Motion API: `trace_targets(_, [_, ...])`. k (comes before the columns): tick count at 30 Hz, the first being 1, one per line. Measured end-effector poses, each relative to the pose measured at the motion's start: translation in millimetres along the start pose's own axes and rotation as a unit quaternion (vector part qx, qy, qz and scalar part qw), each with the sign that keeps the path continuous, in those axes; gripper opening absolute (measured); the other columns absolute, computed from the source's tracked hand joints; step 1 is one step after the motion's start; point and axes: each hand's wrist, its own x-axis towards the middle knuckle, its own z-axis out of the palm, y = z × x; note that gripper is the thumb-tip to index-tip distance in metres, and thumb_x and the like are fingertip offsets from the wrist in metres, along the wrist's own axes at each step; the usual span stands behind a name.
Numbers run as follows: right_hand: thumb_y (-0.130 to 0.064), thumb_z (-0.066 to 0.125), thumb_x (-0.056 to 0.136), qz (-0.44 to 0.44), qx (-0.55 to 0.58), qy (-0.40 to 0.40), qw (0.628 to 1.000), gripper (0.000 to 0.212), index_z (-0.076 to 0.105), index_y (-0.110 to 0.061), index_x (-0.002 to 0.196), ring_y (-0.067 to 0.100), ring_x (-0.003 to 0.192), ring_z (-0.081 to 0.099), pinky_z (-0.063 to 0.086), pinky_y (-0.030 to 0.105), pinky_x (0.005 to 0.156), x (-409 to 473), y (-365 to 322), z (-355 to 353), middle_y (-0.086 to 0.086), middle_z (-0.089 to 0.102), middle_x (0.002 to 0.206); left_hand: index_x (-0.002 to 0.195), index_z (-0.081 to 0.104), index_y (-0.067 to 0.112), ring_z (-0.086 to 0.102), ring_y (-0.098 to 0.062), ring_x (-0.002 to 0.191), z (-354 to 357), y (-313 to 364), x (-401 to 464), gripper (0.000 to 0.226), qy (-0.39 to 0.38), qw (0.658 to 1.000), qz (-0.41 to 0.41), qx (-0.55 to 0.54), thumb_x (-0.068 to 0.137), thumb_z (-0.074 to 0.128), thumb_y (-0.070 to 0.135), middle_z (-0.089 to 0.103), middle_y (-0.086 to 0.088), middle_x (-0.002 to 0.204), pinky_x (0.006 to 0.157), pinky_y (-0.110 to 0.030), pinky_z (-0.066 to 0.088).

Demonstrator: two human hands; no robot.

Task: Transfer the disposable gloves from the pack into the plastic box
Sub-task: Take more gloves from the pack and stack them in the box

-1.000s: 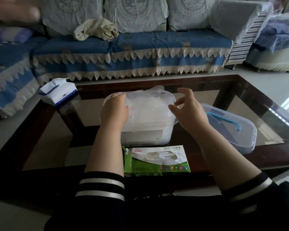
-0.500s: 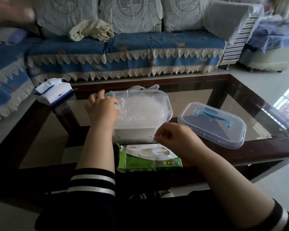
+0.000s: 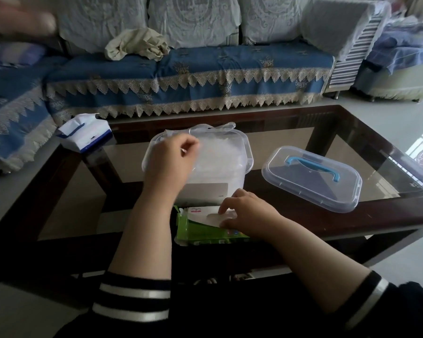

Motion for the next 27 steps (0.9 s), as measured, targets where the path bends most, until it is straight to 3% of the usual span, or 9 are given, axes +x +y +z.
trace_targets(4, [-0.043,0.067,0.084,0.001,-0.007,0.039,0.999,0.027,0.067,-0.030,0.108,0.019,0.115,0.043,0.045,0.036,0.090,5,-2,4,-0.001,0.050,0.118,0.106,0.069,0.025,0.063,-0.009,0.092,11,18,-29,0.020,-0.316,0.946,-0.074,-0.001,0.087,0.071,0.029,0.068,0.011,0.100,0.085,-0.028,0.051])
trace_targets(7, [-0.039,0.064,0.087,0.002,-0.002,0.050,0.999,0.020,0.072,-0.026,0.100,0.021,0.110,0.046,0.045,0.036,0.087,5,-2,5,0.002,0.054,0.114,0.128,0.057,0.023,0.056,-0.018,0.115,28,11,-43,0.053,-0.395,0.911,-0.062,0.105,0.081,0.075,0.037,0.061,0.004,0.127,0.098,-0.036,0.047])
trace_targets(9, [-0.035,0.064,0.087,0.001,0.028,0.060,0.998,0.016,0.072,-0.027,0.098,0.020,0.108,0.048,0.045,0.034,0.085,5,-1,5,0.002,0.056,0.112,0.131,0.053,0.027,0.053,-0.021,0.120,40,6,-46,0.062,-0.404,0.905,-0.060,0.117,0.075,0.080,0.038,0.059,0.002,0.131,0.099,-0.041,0.046])
trace_targets(14, [-0.028,0.062,0.090,-0.018,0.080,0.094,0.992,0.016,0.072,-0.020,0.100,0.022,0.095,0.059,0.048,0.037,0.082,4,-1,4,0.003,0.062,0.102,0.106,0.063,0.030,0.061,-0.022,0.107,60,-3,-51,0.044,-0.382,0.914,-0.056,0.127,0.067,0.084,0.034,0.065,0.004,0.110,0.087,-0.039,0.052])
trace_targets(18, [-0.021,0.065,0.088,-0.042,0.189,0.176,0.965,0.007,0.068,-0.026,0.084,0.015,0.082,0.060,0.048,0.032,0.076,-1,-3,-6,-0.005,0.067,0.086,0.117,0.061,0.030,0.060,-0.022,0.112,64,-8,-50,0.052,-0.397,0.906,-0.066,0.129,0.069,0.080,0.032,0.062,0.004,0.120,0.090,-0.042,0.052])
trace_targets(20, [-0.014,0.063,0.089,-0.062,0.308,0.259,0.913,0.024,0.061,-0.033,0.076,0.015,0.073,0.058,0.047,0.033,0.071,-8,-6,-15,-0.010,0.064,0.077,0.120,0.061,0.025,0.059,-0.024,0.114,66,-11,-49,0.055,-0.405,0.902,-0.048,0.145,0.070,0.079,0.033,0.061,0.001,0.122,0.093,-0.042,0.051])
trace_targets(23, [-0.009,0.053,0.096,-0.105,0.482,0.378,0.784,0.018,0.058,-0.024,0.085,0.018,0.066,0.054,0.046,0.037,0.060,-26,-12,-35,-0.007,0.060,0.075,0.117,0.060,0.020,0.055,-0.021,0.114,66,-12,-52,0.046,-0.394,0.906,-0.038,0.153,0.076,0.077,0.030,0.058,0.002,0.117,0.093,-0.036,0.047])
trace_targets(25, [-0.007,0.047,0.098,-0.118,0.509,0.416,0.745,0.012,0.054,-0.012,0.090,0.011,0.069,0.060,0.051,0.025,0.063,-35,-13,-46,-0.008,0.061,0.076,0.105,0.058,0.022,0.055,-0.019,0.102,58,-6,-50,0.025,-0.385,0.912,-0.038,0.135,0.084,0.070,0.029,0.060,0.002,0.113,0.084,-0.029,0.044])
trace_targets(27, [-0.009,0.047,0.098,-0.105,0.513,0.417,0.743,0.008,0.052,-0.006,0.093,0.006,0.065,0.060,0.050,0.019,0.061,-36,-12,-48,-0.010,0.061,0.071,0.090,0.055,0.025,0.057,-0.016,0.086,43,1,-43,0.006,-0.352,0.931,-0.059,0.076,0.094,0.058,0.028,0.067,0.000,0.106,0.075,-0.027,0.044])
